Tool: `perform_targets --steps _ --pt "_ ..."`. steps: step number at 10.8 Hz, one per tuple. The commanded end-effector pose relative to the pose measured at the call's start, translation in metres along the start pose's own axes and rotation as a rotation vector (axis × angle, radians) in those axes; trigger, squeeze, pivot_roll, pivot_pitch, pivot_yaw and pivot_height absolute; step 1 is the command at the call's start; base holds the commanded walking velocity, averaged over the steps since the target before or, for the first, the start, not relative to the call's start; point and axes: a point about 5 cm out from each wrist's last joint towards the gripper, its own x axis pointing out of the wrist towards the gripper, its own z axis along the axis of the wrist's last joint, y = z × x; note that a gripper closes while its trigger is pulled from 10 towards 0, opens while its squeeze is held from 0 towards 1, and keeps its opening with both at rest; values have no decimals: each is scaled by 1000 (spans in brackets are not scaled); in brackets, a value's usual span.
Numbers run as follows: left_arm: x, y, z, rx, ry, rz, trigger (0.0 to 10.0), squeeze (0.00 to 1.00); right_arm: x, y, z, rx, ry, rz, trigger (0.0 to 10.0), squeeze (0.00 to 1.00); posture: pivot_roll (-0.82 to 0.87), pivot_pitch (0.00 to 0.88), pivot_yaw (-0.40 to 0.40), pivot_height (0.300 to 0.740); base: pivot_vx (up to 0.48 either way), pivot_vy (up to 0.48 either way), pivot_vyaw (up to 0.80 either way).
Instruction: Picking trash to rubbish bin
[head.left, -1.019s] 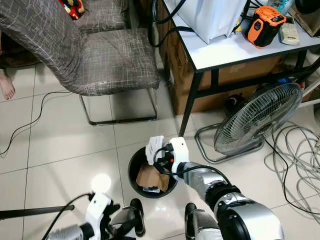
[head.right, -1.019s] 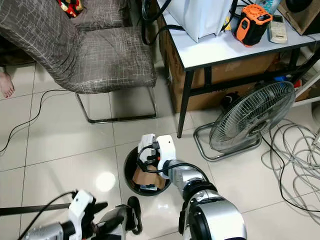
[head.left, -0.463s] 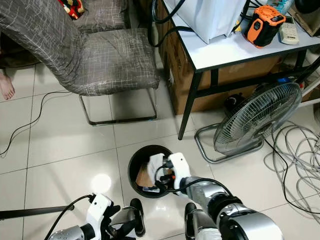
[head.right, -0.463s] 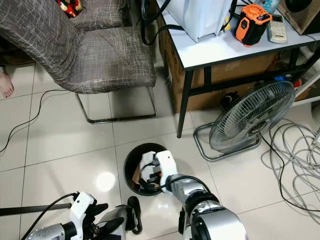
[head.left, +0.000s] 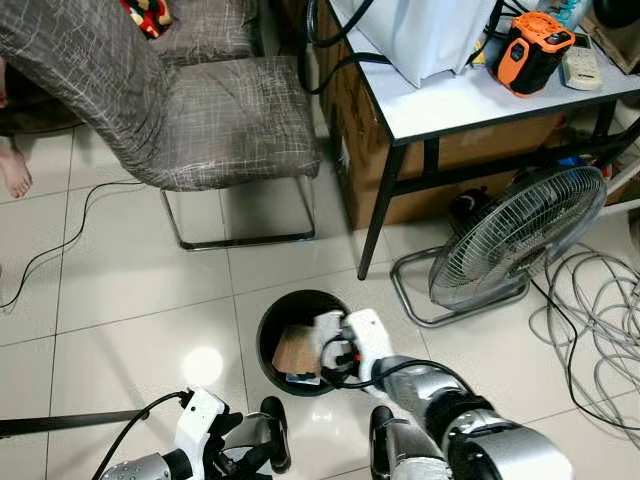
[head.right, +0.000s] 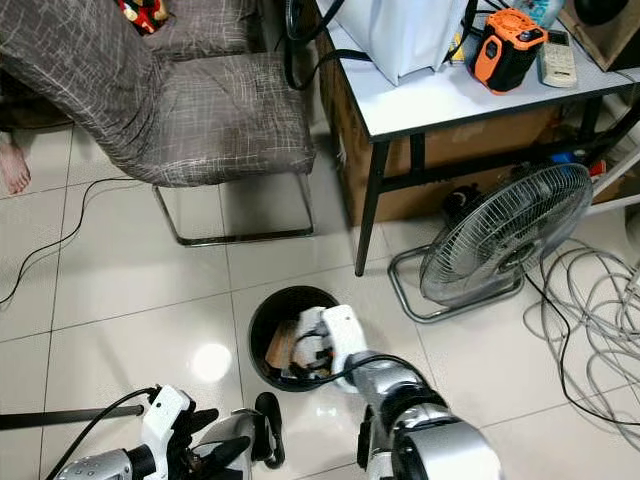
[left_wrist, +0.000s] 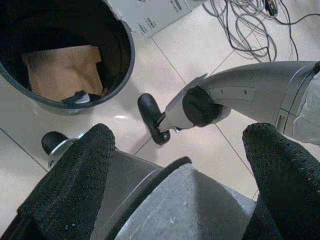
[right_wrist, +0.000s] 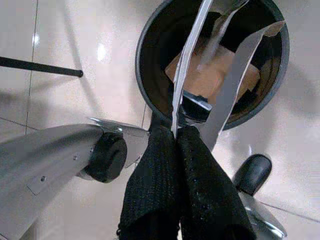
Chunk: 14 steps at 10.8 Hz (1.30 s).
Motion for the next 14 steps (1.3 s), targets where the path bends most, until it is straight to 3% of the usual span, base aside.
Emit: perform_targets --steps 1,2,3,14 --pt "-4 -1 -11 -17 36 -2 10000 369 0 1 -15 15 40 -12 10000 0 12 321 32 740 0 0 0" --pt "-4 0 -9 -15 36 -3 10000 369 0 -1 -15 18 38 -21 10000 0 12 321 33 740 0 0 0" --pt "-4 0 -7 -12 33 -3 10000 369 0 0 -13 24 30 -17 10000 1000 12 321 33 740 0 0 0" --pt "1 2 -7 -2 23 29 10000 369 -3 -8 -10 45 0 -46 10000 1000 8 288 18 740 0 0 0"
